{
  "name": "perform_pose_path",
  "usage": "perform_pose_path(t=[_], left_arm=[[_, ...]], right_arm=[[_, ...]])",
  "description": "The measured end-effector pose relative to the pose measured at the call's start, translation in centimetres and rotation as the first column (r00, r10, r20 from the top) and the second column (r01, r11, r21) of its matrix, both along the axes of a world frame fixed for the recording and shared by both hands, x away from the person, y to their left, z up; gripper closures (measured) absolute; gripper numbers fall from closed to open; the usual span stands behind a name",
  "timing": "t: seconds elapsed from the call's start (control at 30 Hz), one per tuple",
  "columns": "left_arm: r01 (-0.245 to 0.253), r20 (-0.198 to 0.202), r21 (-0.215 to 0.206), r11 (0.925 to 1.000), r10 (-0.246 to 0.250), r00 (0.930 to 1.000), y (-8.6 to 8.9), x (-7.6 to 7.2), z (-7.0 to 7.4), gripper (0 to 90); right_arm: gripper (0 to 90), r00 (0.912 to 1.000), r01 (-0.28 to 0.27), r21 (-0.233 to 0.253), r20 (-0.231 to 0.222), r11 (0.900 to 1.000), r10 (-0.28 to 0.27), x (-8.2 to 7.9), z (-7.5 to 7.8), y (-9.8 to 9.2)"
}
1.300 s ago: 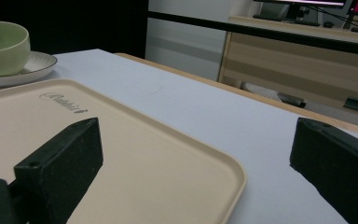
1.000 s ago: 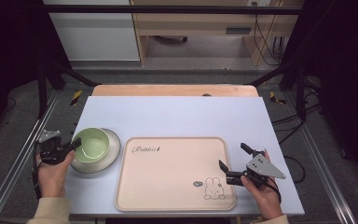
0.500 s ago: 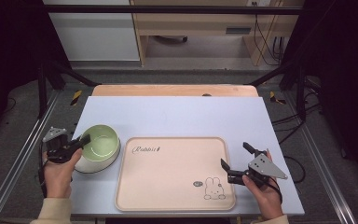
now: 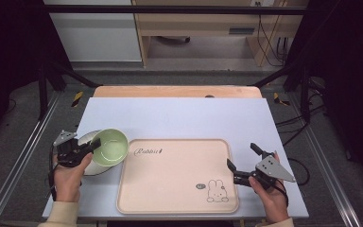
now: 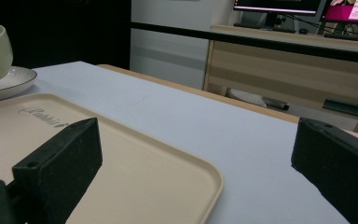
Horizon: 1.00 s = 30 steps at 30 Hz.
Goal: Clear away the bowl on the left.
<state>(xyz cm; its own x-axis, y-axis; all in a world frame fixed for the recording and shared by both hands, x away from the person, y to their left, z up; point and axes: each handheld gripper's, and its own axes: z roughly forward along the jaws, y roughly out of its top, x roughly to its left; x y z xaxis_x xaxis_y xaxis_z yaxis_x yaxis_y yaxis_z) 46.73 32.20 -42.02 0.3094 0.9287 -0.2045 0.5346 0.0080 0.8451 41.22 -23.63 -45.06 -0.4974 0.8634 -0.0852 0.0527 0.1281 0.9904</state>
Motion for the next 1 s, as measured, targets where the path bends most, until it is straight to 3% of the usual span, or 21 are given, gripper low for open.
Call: perform_pose_path(t=[0.27, 0.6, 0.9, 1.0], left_arm=[[0.016, 0.001, -0.021, 0.9996, -0.016, 0.9999, -0.2, 0.1, -0.2, 82.7], [0.053, 0.018, -0.006, 0.9986, -0.053, 0.9984, -1.8, 0.1, -0.2, 82.6], [0.117, 0.021, -0.009, 0.9931, -0.116, 0.9930, -4.1, 0.0, -0.3, 82.6], [0.150, 0.034, -0.016, 0.9885, -0.150, 0.9881, -4.8, 0.0, -0.4, 82.6]], right_arm=[[2.2, 0.9997, 0.023, -0.010, 0.005, 1.000, -0.023, 0.2, -0.1, 0.0], [2.4, 0.9996, 0.029, -0.009, 0.007, 1.000, -0.029, 0.3, -0.1, -0.2], [2.6, 0.9995, 0.031, -0.005, 0.007, 1.000, -0.031, 0.1, 0.0, -0.2], [2.6, 0.9996, 0.029, -0.006, 0.006, 1.000, -0.029, 0.2, 0.0, -0.2]])
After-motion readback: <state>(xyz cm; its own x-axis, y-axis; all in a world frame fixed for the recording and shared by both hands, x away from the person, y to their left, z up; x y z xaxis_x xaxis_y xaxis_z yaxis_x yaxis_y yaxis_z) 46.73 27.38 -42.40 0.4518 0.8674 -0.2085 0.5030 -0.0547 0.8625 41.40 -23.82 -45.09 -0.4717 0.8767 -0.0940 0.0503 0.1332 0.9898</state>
